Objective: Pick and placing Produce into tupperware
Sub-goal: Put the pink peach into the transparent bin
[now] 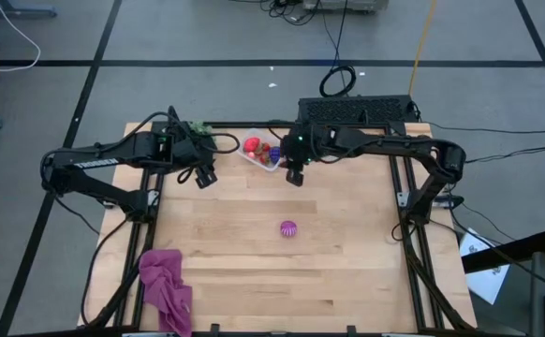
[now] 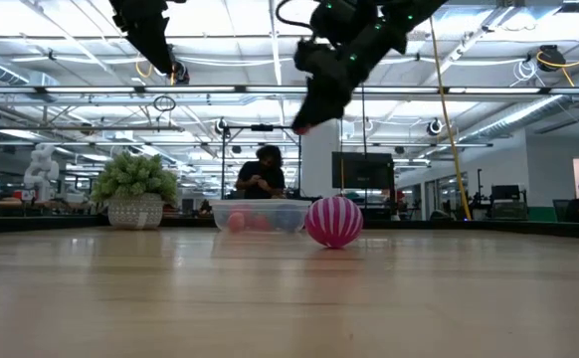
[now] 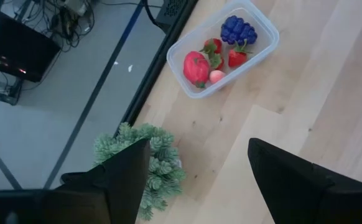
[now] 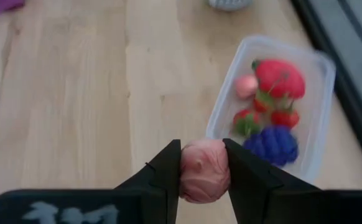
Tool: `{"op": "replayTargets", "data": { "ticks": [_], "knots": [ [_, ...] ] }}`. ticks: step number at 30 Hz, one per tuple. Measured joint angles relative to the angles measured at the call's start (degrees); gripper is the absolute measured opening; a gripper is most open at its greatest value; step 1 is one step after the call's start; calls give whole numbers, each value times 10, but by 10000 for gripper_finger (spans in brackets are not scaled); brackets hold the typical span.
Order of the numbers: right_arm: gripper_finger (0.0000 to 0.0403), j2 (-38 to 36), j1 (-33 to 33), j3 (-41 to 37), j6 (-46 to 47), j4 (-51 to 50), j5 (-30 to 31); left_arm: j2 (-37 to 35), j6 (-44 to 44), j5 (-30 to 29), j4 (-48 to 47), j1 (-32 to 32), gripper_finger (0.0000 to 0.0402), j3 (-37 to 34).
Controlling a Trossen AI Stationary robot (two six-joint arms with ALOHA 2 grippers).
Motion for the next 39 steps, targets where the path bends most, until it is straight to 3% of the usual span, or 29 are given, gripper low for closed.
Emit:
{"op": "replayTargets", "data": {
  "ticks": [9,14,19,25,39],
  "knots": [
    [97,90,-9,128,-41,-13,0,-1,9,-2,0,1,274,0],
    [97,161,-32,253,-59,-150,5,-3,22,-9,-1,7,274,0],
    [98,211,-59,342,-58,-224,7,-9,42,-31,-7,15,273,1],
    [98,250,-82,363,-44,-235,2,-21,70,-62,-5,38,274,3],
    [98,302,-83,362,-66,-240,0,-31,78,-59,3,64,274,3]
  ]
}}
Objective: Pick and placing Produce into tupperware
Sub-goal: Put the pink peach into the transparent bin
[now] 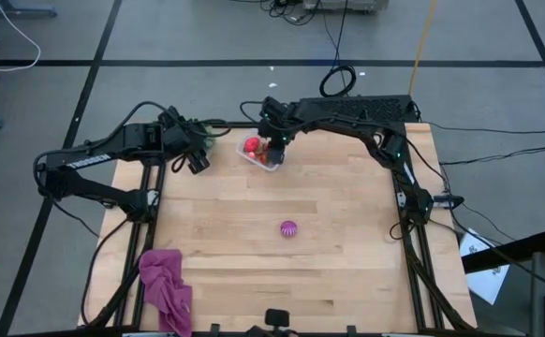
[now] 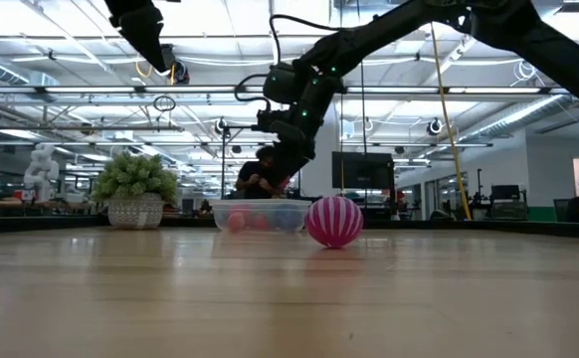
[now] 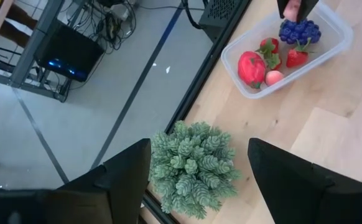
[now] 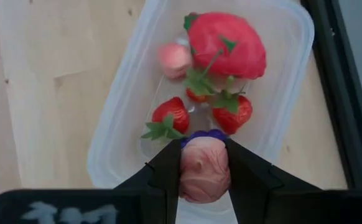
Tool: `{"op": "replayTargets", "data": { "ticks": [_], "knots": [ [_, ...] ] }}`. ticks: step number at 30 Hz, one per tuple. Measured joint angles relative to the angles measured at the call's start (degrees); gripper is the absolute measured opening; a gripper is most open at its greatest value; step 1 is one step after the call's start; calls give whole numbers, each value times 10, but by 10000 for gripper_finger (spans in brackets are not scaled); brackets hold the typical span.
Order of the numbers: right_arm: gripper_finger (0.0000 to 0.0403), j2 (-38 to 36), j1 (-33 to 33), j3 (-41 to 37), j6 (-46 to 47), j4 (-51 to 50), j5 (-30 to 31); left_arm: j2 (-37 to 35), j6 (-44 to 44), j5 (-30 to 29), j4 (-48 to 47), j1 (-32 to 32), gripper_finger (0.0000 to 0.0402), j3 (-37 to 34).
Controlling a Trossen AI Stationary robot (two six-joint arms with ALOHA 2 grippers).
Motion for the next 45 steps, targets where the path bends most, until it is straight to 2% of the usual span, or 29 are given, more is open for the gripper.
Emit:
{"op": "replayTargets", "data": {
  "ticks": [5,10,21,32,45],
  "knots": [
    [98,5,4,0,-6,22,-1,0,-1,0,0,0,273,0],
    [98,4,6,0,-5,52,-29,0,-2,0,0,0,273,0],
    [98,5,7,-10,9,71,-30,0,-2,1,0,0,273,0],
    [98,4,6,-57,3,109,-30,0,-2,2,0,0,274,0],
    [99,4,0,-57,6,116,-29,0,-9,2,0,0,273,0]
  ]
}}
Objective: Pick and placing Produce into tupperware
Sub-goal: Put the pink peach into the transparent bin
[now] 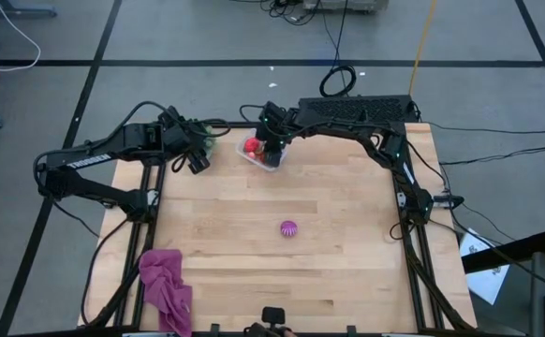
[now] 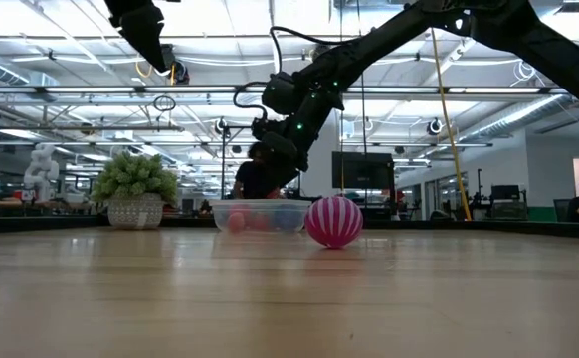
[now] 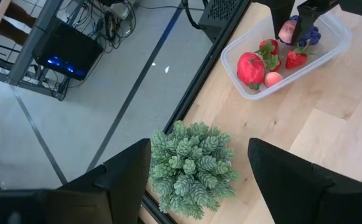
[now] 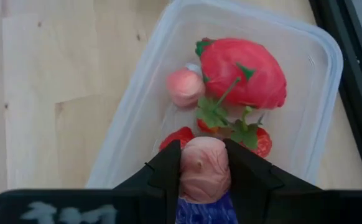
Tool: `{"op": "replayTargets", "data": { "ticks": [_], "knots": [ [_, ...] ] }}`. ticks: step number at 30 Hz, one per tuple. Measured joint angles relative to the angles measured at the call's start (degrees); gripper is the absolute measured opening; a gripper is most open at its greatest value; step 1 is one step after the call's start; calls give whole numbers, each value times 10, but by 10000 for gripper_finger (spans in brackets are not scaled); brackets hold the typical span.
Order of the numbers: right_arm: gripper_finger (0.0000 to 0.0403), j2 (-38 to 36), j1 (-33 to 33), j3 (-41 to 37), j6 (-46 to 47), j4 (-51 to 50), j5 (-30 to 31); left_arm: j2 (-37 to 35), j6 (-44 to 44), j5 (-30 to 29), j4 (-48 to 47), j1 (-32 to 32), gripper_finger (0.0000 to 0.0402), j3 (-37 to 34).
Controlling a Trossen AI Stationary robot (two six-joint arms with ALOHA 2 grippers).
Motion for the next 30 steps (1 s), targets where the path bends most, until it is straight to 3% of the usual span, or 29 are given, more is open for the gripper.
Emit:
{"op": "replayTargets", "data": {
  "ticks": [30],
  "knots": [
    [107,0,-1,-40,2,36,-1,0,-2,0,0,0,273,0]
  ]
}}
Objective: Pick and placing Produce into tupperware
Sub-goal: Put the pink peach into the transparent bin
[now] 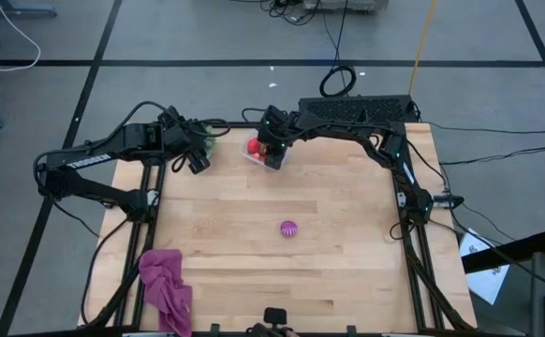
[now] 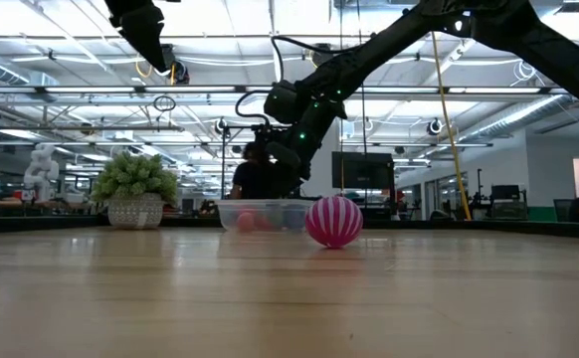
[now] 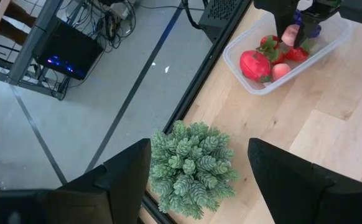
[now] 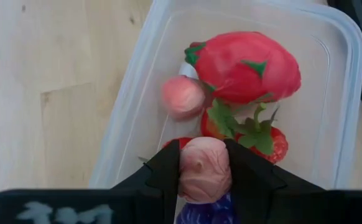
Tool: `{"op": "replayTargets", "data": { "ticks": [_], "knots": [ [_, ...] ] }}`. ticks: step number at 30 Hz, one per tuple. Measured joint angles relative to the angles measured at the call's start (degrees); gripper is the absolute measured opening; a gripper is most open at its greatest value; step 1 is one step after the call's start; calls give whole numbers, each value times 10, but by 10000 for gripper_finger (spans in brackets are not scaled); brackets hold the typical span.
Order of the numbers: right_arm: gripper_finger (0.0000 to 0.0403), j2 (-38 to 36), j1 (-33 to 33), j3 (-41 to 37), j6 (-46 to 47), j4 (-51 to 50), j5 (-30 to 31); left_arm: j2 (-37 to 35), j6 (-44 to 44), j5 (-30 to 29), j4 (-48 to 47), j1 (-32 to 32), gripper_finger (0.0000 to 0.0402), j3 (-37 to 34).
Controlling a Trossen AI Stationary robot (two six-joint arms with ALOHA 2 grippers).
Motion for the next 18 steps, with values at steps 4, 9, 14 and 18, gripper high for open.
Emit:
{"op": "replayTargets", "data": {
  "ticks": [4,9,14,18],
  "knots": [
    [108,0,0,0,-2,-1,0,0,0,0,0,0,273,0],
    [118,0,0,0,-4,-1,0,0,0,0,0,0,273,0],
    [160,0,0,0,-4,2,0,0,0,0,0,0,273,0],
    [184,0,0,0,-3,14,1,0,0,0,0,0,273,0]
  ]
}}
